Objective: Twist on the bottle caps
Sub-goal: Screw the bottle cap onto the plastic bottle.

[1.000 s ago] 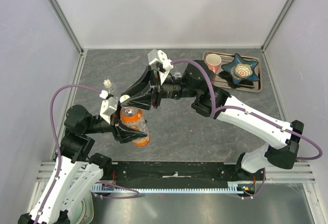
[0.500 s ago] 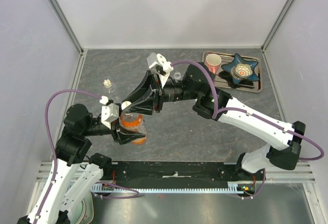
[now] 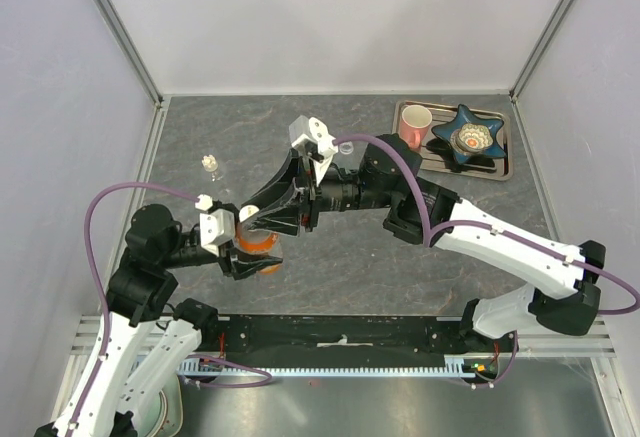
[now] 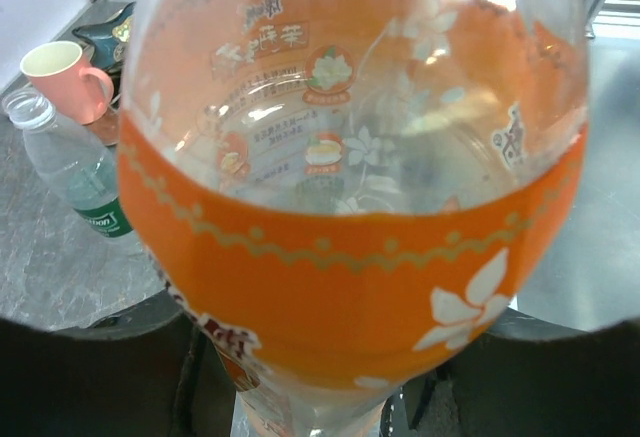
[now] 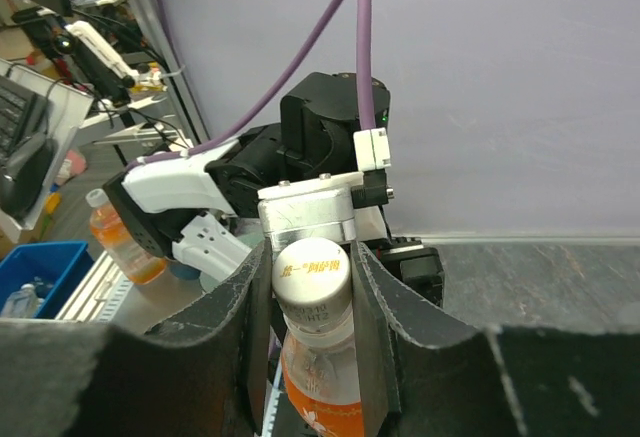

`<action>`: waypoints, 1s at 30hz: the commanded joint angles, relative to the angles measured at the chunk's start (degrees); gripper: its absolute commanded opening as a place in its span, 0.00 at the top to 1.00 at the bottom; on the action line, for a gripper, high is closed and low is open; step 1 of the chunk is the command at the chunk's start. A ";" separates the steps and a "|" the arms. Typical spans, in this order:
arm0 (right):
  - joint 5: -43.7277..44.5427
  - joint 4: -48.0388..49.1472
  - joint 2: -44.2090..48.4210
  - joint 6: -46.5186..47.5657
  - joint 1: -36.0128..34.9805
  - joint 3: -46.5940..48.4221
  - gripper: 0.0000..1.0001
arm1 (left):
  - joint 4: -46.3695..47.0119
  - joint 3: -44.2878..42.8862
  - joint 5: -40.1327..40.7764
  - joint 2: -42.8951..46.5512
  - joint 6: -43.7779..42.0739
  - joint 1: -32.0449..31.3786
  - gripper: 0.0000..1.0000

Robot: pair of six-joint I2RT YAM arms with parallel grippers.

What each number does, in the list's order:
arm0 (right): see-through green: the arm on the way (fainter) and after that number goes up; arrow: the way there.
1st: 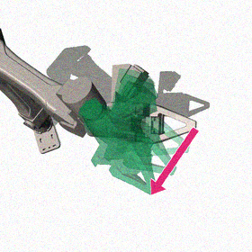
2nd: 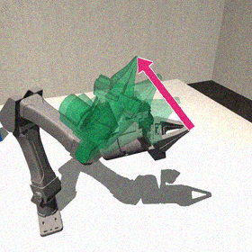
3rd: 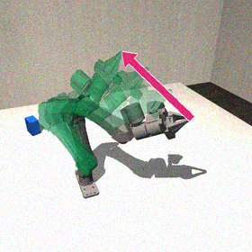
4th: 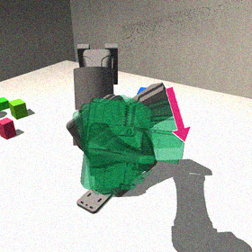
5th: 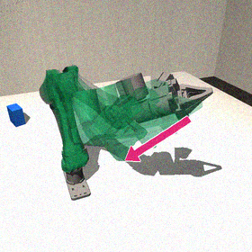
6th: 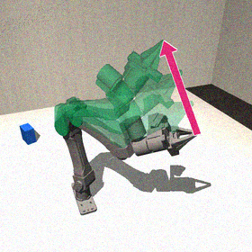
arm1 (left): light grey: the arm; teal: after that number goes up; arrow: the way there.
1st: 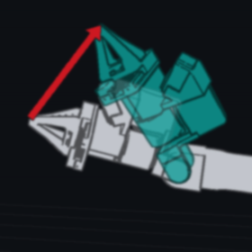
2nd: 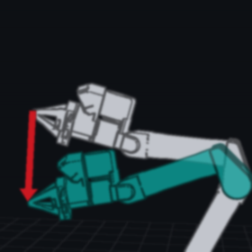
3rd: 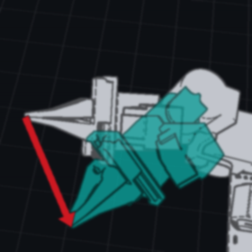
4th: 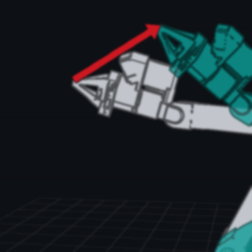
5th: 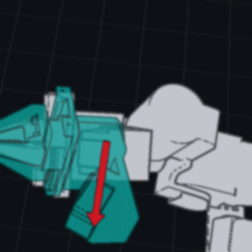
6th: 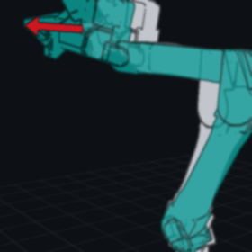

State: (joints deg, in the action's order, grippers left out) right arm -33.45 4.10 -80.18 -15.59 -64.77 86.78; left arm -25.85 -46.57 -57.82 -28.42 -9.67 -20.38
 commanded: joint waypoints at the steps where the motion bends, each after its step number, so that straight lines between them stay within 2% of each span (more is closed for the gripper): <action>1: -1.28 -24.65 -1.73 3.28 -3.87 -2.94 0.92 | 10.20 -4.85 8.94 0.12 6.32 0.78 0.98; 5: 2.25 -28.17 -1.64 4.87 -4.05 -4.16 0.93 | 11.34 -4.06 9.66 0.39 9.05 0.96 0.98; 9: 2.08 -26.25 -1.64 3.91 -4.05 -5.39 0.94 | 11.87 -3.62 9.92 0.91 11.08 1.13 0.98; 17: 3.21 -10.52 0.38 -5.14 -4.05 -15.06 0.97 | 16.26 -2.92 12.38 1.97 17.49 1.66 0.98; 22: 4.18 -11.13 -2.08 -7.87 -4.05 -15.15 0.99 | 16.09 -2.65 13.44 2.06 16.97 1.84 0.98; 30: 10.24 -20.52 -4.45 -7.35 -5.53 -12.78 1.00 | 16.18 -0.11 14.58 3.20 15.48 2.36 0.98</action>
State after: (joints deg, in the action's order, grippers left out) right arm -17.54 12.47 -79.24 -20.36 -66.06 77.93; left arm -27.42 -44.45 -49.58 -25.96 0.95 -19.88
